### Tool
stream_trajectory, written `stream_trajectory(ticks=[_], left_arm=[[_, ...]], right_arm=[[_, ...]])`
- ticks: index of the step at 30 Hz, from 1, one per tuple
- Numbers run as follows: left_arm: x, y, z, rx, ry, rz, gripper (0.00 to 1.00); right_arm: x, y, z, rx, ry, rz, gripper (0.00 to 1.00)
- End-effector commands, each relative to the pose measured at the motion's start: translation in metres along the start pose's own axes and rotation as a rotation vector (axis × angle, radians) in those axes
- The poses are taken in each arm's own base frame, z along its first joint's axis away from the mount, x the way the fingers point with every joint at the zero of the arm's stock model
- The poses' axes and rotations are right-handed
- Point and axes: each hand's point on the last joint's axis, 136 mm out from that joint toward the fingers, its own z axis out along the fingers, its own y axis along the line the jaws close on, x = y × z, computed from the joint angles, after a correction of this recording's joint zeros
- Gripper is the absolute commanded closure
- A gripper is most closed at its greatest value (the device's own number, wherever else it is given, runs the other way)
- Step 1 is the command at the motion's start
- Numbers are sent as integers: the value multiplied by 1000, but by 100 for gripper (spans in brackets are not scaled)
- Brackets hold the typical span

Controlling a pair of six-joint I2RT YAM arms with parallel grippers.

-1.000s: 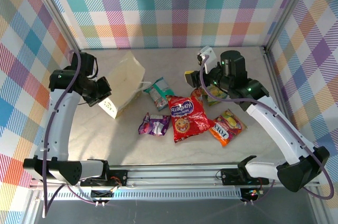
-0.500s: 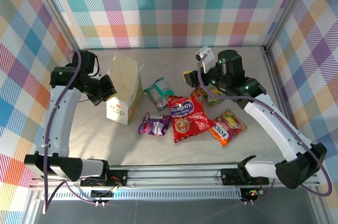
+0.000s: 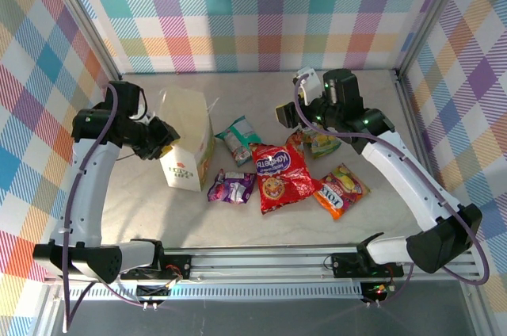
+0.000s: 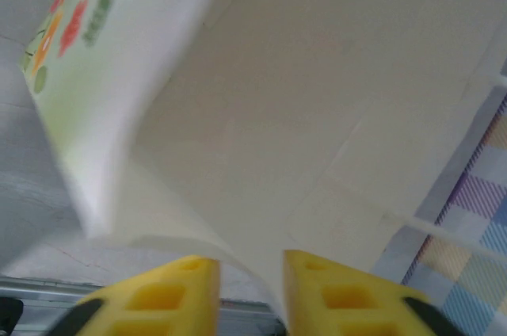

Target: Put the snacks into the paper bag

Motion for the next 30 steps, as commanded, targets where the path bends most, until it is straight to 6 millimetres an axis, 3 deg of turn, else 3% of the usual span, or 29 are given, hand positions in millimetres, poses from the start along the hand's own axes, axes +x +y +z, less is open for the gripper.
stream_trajectory(ticks=[1, 3, 11, 14, 24, 30], left_arm=[[5, 14, -2, -51, 4, -2, 64], [5, 19, -4, -69, -12, 7, 56], [8, 17, -37, -106, -30, 193, 50], [8, 25, -50, -169, -45, 268, 47], [-14, 48, -72, -358, -174, 372, 44], [-35, 24, -62, -277, -243, 506, 39]], right_arm=[[-9, 2, -6, -7, -20, 9, 27], [-8, 2, -5, -7, -14, 11, 27], [-5, 1, -5, -5, -5, 5, 21], [-3, 0, -5, -2, 9, 14, 17], [-6, -3, -5, 7, -9, 40, 14], [-1, -7, 2, 23, 42, 50, 14]])
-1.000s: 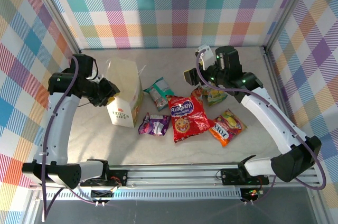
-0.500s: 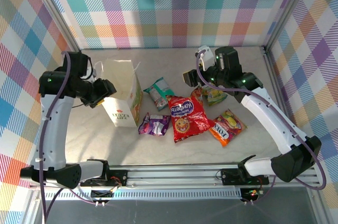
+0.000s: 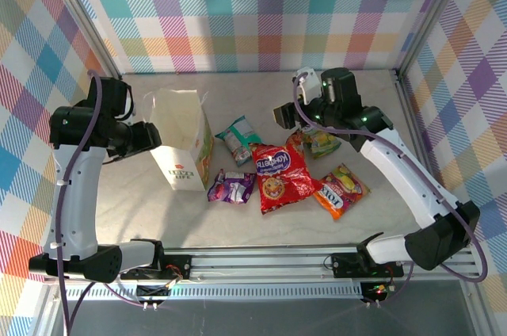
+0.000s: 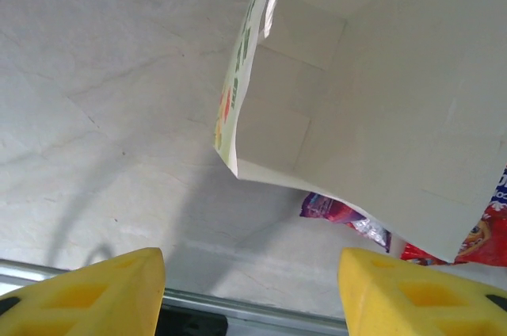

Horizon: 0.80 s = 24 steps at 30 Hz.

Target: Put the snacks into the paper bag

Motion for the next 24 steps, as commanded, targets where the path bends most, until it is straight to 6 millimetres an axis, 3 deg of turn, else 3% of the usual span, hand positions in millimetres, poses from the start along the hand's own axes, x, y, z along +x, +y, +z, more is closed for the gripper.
stream_trajectory(ticks=[1, 9, 15, 24], left_arm=[[-22, -7, 4, 10, -80, 104, 37], [-57, -6, 34, -103, -8, 216, 36], [-72, -8, 51, -107, 46, 223, 35], [-67, -2, 74, -130, 91, 215, 38]], right_arm=[[-4, -5, -4, 19, 9, 14, 14], [5, -19, -16, 113, -5, -4, 14], [7, -25, -24, 159, -12, 5, 14], [18, -29, -22, 176, 31, 28, 14]])
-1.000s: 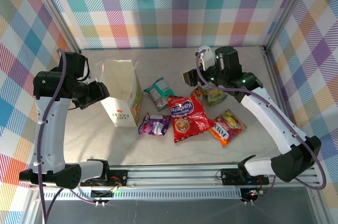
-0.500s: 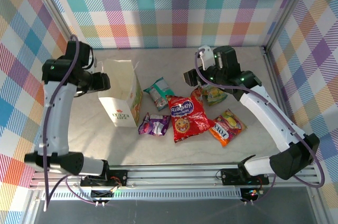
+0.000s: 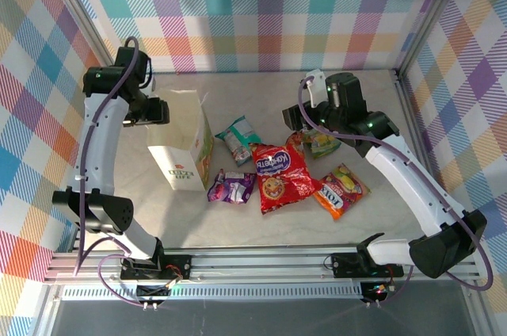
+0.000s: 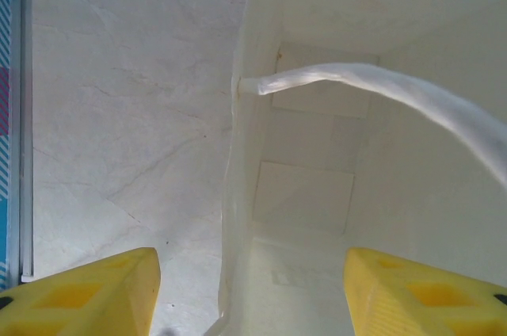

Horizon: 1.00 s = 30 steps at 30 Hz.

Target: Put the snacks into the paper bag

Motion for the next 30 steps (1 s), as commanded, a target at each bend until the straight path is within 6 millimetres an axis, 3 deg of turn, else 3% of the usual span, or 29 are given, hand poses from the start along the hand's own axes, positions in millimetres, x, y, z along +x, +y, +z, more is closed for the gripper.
stream_trajectory(ticks=[1, 6, 8, 10, 21, 30], left_arm=[[7, 8, 5, -17, 17, -4, 38], [7, 3, 12, 35, 15, -22, 43], [6, 0, 13, 59, 13, -22, 52], [4, 2, 13, 48, 3, -36, 67], [-3, -10, 15, 179, -13, -79, 94], [-3, -15, 27, 289, 3, -170, 100]], right_arm=[[6, -5, -4, 23, 18, 17, 14], [7, -5, -4, 24, 18, 20, 13], [7, -5, -4, 22, 19, 22, 13], [7, -6, -5, 25, 19, 24, 13], [9, -7, -6, 34, 22, 19, 13], [10, -7, -7, 32, 32, 21, 13]])
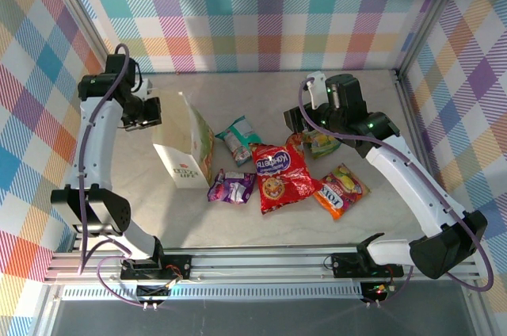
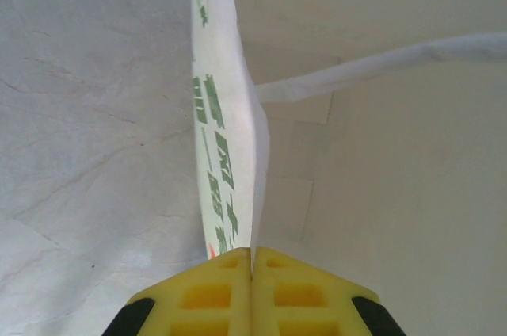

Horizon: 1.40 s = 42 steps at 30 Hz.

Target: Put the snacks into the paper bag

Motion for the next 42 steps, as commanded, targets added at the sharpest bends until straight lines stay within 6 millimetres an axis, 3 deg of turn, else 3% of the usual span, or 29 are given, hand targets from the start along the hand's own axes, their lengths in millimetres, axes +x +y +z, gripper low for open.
stream_trajectory(ticks=[1, 6, 14, 21, 28, 35, 42], left_arm=[[3, -11, 1, 96, -4, -37, 100], [1, -22, 4, 168, -15, -35, 100], [-6, -21, 5, 154, -8, -57, 100], [-6, -22, 3, 155, -7, -55, 100], [1, -20, 3, 144, 17, -55, 84], [4, -21, 3, 142, 29, -51, 79], [8, -20, 2, 131, 33, -51, 76]], right_arm=[[3, -4, -6, 16, 8, 15, 13], [7, -4, -9, 18, 21, 22, 13], [20, -3, -9, 15, 65, 51, 14], [44, 16, -7, -96, 141, 129, 15], [67, 34, -7, -187, 223, 215, 16], [80, 84, -5, -401, 293, 316, 18], [101, 114, -1, -440, 371, 325, 19]])
